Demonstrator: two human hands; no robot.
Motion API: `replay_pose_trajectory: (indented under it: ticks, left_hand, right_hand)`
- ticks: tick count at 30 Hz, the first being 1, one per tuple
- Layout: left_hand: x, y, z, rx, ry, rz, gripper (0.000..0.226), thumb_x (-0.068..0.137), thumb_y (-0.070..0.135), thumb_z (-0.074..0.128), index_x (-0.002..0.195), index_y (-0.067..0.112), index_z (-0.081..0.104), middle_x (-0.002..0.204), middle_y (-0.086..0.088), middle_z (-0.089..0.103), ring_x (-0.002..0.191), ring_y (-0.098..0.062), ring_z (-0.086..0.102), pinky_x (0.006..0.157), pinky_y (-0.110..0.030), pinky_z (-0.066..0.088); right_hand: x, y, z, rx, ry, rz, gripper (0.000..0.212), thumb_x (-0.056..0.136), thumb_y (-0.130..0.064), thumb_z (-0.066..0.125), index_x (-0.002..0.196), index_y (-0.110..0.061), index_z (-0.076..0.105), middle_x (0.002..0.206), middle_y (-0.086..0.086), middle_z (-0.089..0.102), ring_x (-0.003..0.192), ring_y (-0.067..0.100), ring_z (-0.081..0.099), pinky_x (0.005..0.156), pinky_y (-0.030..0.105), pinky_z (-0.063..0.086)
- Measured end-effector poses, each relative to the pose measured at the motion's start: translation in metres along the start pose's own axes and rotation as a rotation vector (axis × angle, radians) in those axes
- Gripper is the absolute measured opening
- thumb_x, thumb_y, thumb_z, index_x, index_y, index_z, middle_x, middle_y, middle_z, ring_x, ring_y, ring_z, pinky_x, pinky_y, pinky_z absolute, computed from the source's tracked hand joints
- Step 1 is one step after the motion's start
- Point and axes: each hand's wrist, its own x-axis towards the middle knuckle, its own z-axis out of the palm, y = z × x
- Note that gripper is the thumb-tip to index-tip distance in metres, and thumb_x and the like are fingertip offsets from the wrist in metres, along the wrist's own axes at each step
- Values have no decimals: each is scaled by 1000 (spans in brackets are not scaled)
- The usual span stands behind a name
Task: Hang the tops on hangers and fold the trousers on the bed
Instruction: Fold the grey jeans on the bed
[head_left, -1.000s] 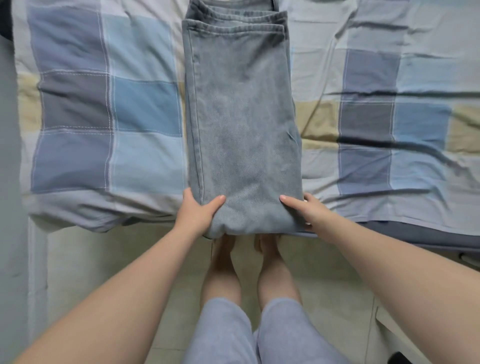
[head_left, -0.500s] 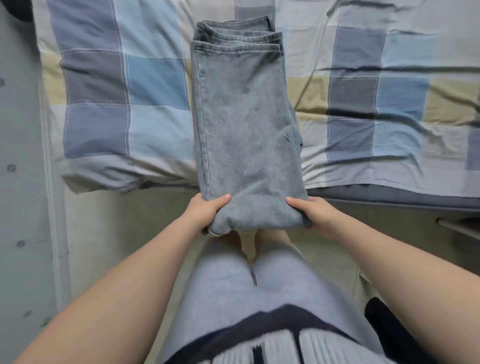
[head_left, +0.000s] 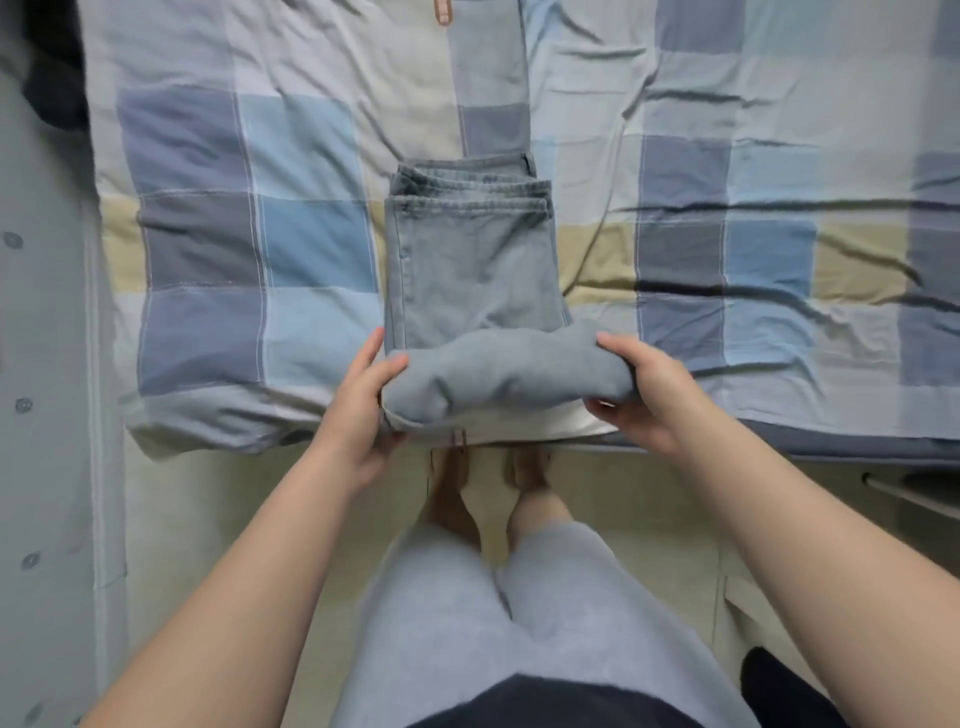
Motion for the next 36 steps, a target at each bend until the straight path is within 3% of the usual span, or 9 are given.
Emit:
replay_pose_trajectory:
  ticks: [3,5,10,13,16,19,21,28,36]
  left_hand:
    - [30,42,21,-82,-24,3,19,99,39,52,109,32,67,84,7,68,68,-13,55,58,-25,36]
    - [51,69,36,-64,-42,9,28,98,50,49,99,29,67,78,4,67,73,-16,56,65,-30,38]
    - [111,120,68,30,-70,85,56,96,69,37,120,29,68,111,-1,73,109,-16,60,95,-36,39]
    - [151,133,86,117,-28,267,55,95,64,46,139,31,51,121,1,70,115,-11,60,91,-37,41]
    - [196,114,90,505,90,522,68,97,45,61,154,31,27,140,0,57,126,-11,53,108,-33,36]
    - [233,66,74,1395,245,593,82,92,69,44,158,44,5,169,3,12,155,-20,8,124,-50,10]
    - [256,40,62,1603,271,656,81,88,77,26,157,46,-3,169,4,-6,155,-22,-8,122,-60,4]
    - [325,10,45,1613,331,799,84,89,75,30,157,45,-7,169,0,-11,154,-32,-9,119,-65,2]
    - [305,16,51,1353,383,785,94,81,74,58,157,46,10,168,8,-3,155,-30,2,120,-60,17]
  right_hand:
    - [24,-51,24,105,-34,-15,15,97,-26,57,88,-18,66,76,-1,68,69,16,61,66,29,49]
    - [44,-79,39,125,-24,-29,17,97,-26,57,87,-16,67,73,1,68,68,17,61,69,28,50]
    - [108,-128,72,130,13,-104,16,95,-26,58,83,-21,67,76,-1,70,74,14,64,71,27,51]
    - [158,-138,89,80,19,-221,15,95,-31,59,104,-25,69,101,-6,74,92,7,66,79,28,46]
    - [212,-115,97,-264,55,-416,45,95,-36,62,138,-24,53,140,1,59,128,16,54,105,38,44]
    - [252,-72,89,-1081,43,-547,71,95,-59,46,157,-38,20,168,-9,11,154,19,10,123,54,12]
    - [266,-50,87,-1348,88,-614,71,99,-61,35,158,-43,0,167,-15,-13,155,18,-10,122,57,4]
    - [324,-16,94,-1434,264,-850,81,93,-66,22,160,-27,-4,168,5,-15,153,36,-8,122,57,6]
    - [312,-29,91,-1301,134,-807,91,87,-72,35,160,-32,-3,167,-1,-16,154,32,-9,124,54,6]
